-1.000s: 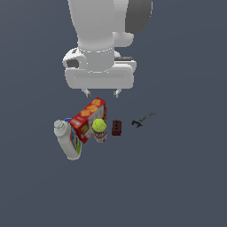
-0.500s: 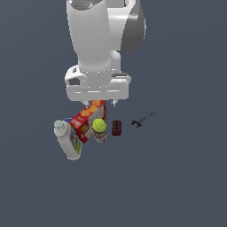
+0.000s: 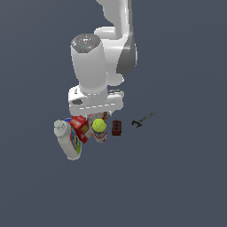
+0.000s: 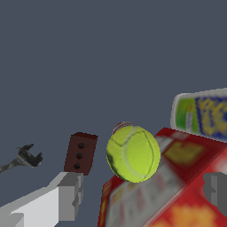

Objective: Pick up a designated object from a clutter of objects.

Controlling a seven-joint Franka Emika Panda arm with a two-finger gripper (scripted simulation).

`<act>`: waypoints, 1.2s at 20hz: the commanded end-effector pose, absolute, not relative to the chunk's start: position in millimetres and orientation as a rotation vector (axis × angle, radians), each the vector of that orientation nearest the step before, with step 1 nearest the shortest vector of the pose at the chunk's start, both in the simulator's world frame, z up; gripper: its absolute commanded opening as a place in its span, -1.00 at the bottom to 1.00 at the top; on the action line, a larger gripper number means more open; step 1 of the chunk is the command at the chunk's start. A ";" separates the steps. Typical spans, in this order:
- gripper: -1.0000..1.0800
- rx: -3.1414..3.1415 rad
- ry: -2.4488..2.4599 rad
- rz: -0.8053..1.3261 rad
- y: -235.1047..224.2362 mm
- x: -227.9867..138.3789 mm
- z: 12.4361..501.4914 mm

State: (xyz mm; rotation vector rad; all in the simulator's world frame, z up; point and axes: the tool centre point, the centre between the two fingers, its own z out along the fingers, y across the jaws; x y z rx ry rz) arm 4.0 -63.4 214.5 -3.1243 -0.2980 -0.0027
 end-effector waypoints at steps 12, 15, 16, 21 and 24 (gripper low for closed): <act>0.92 -3.121 -0.358 0.001 -67.8 1.5 189.7; 0.92 -3.121 -0.360 0.001 -67.9 1.1 179.2; 0.92 -3.121 -0.361 0.001 -67.8 0.9 174.4; 0.92 -3.121 -0.363 0.001 -68.1 0.5 151.5; 0.92 -3.121 -0.364 0.000 -68.1 1.1 144.8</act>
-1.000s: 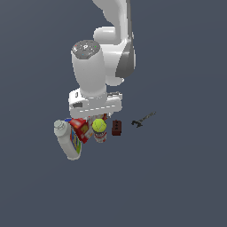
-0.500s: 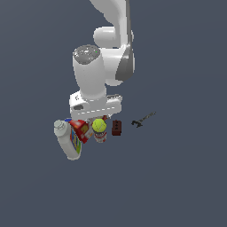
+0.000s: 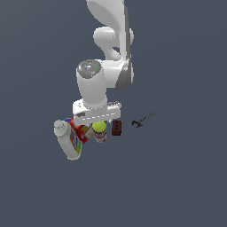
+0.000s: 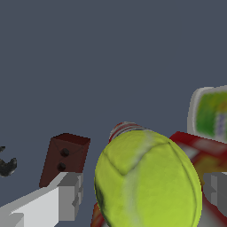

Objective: Pick up a designated object from a clutter of objects.

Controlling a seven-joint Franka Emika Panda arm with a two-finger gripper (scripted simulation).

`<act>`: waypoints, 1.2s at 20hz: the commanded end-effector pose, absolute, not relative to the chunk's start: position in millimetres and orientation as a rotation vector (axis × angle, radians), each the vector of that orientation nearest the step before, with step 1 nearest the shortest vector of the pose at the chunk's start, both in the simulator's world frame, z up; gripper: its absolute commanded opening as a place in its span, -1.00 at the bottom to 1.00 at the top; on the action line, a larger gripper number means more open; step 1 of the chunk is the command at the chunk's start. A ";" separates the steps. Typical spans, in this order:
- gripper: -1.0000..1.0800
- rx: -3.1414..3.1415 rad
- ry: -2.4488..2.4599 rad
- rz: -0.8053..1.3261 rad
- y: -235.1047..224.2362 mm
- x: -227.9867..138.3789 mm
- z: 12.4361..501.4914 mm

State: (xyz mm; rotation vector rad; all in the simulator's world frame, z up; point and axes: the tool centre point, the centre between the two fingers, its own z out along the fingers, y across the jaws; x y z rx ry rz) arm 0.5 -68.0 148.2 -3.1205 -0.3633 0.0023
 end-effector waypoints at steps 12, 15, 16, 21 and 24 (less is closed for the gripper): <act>-1.00 -3.121 -0.364 0.000 -67.9 1.3 143.7; -1.00 -3.121 -0.364 -0.003 -67.6 1.6 145.9; -1.00 -3.121 -0.364 -0.003 -66.8 1.4 147.2; -1.00 -3.121 -0.364 -0.003 -58.5 -1.2 161.4; -1.00 -3.122 -0.364 -0.003 -49.6 -3.9 176.4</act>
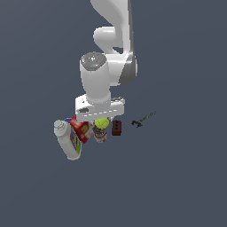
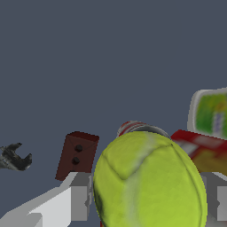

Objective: Pick up a designated object from a clutter of objects.

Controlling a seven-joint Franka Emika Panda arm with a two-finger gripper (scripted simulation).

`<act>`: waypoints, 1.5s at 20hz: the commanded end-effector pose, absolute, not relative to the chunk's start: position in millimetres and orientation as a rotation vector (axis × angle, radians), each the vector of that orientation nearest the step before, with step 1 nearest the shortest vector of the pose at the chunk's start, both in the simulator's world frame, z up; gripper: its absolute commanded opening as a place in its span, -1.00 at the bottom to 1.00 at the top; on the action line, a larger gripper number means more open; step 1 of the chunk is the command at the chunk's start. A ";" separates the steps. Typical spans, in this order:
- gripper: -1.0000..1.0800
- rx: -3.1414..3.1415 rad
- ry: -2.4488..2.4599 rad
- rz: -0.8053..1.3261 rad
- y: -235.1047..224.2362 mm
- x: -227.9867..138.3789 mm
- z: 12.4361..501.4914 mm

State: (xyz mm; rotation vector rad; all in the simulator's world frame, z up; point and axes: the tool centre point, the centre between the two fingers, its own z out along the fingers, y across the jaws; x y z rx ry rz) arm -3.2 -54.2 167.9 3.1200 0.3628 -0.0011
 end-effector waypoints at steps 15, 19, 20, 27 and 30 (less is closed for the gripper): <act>-1.00 3.117 0.363 0.001 30.1 -26.3 312.2; -1.00 3.117 0.363 0.001 52.6 -31.4 349.7; -1.00 3.118 0.364 0.000 57.6 -32.4 357.9; -1.00 3.119 0.365 0.000 83.9 -36.7 401.5; -1.00 3.120 0.365 0.000 90.3 -37.3 412.2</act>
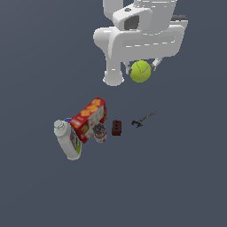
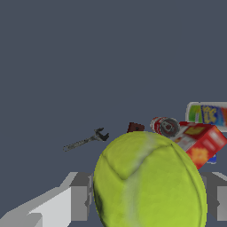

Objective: Pick up a designated object from a clutter of objects.

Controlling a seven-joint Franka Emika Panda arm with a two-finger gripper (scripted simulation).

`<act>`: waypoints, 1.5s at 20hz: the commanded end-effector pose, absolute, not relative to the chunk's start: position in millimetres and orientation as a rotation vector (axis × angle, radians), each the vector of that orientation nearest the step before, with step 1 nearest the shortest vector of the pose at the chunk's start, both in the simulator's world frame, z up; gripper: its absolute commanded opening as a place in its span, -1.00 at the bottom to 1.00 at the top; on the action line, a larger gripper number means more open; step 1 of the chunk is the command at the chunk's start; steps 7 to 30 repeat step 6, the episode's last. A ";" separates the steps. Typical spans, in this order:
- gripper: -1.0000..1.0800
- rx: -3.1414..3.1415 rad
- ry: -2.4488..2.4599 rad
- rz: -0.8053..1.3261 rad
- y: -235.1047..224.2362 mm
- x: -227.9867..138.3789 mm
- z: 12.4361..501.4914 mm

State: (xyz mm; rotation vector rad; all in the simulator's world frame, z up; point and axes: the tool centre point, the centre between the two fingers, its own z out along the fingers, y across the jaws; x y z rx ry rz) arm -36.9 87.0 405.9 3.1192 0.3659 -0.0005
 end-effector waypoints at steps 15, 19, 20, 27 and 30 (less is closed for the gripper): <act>-1.00 3.120 0.365 0.000 95.1 -36.8 419.8; -1.00 3.120 0.365 0.000 95.1 -36.8 419.8; -1.00 3.120 0.365 0.000 95.1 -36.8 419.8; -1.00 3.120 0.365 0.000 95.1 -36.8 419.8; -1.00 3.120 0.365 0.000 95.1 -36.8 419.8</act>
